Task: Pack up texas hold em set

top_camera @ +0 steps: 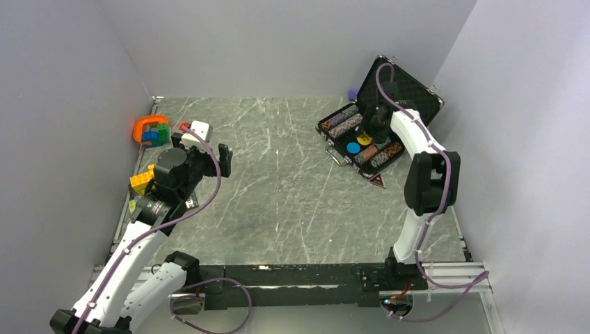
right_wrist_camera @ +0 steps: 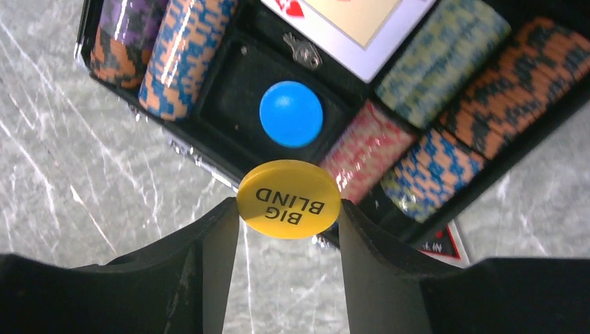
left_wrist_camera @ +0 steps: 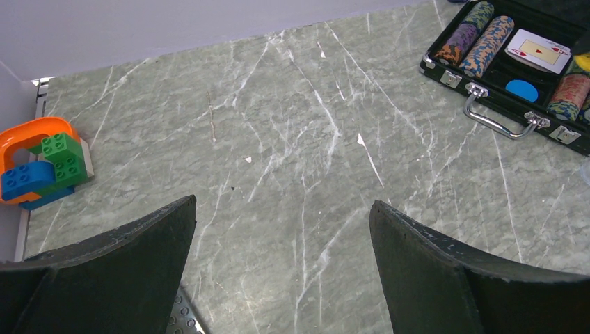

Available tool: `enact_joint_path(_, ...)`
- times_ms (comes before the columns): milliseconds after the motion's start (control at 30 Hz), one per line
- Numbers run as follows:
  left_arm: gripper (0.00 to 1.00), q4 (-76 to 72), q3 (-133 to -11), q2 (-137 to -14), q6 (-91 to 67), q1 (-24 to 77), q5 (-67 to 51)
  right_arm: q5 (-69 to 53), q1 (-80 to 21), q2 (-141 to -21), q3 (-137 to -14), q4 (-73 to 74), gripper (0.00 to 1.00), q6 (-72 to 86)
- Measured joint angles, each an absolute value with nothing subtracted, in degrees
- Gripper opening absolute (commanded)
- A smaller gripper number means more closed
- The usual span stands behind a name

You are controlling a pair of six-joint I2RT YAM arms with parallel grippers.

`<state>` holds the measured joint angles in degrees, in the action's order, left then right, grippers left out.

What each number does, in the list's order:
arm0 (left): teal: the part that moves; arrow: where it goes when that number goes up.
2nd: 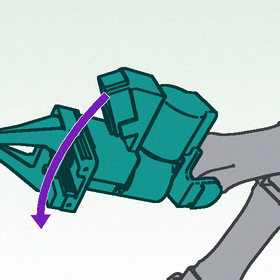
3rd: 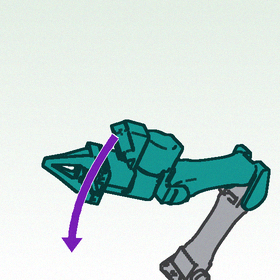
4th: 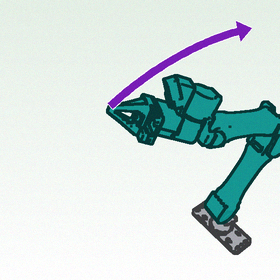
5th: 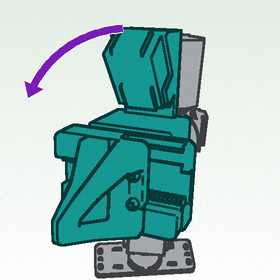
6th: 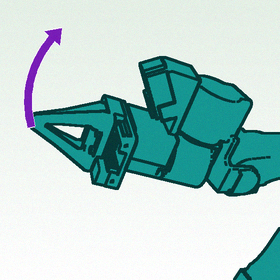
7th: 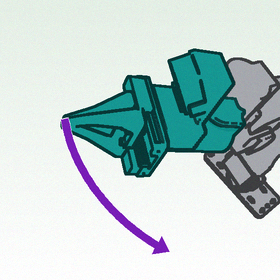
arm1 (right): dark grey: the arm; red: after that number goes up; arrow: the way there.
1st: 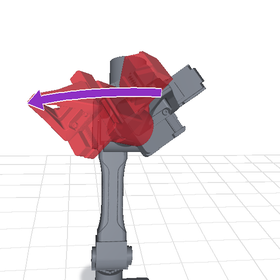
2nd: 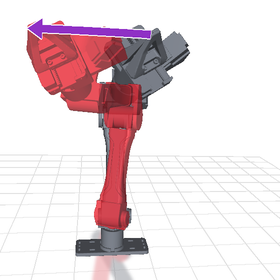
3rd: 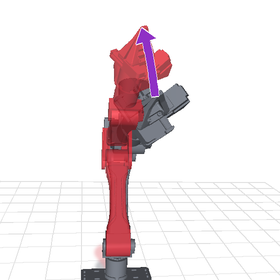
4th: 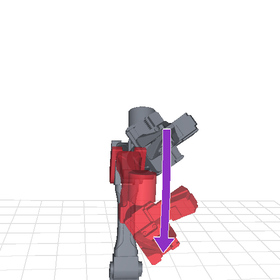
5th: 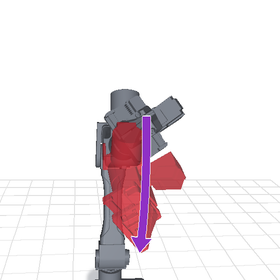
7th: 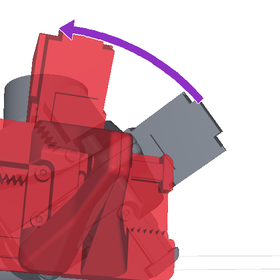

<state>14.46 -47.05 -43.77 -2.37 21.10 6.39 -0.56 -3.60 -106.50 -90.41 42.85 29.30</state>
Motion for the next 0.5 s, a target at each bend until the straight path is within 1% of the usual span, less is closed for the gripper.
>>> enact_joint_path(233, 0.98, 14.48, -47.05, -44.25, -2.35, 21.1, 6.52, -0.95, -4.16, -117.78, -99.44, 43.09, 0.42, 28.71)
enact_joint_path(500, 0.98, 14.44, -47.03, -44.73, -2.33, 21.1, 6.55, -1.21, -5.69, -125.43, -105.03, 43.33, 0.41, 28.71)
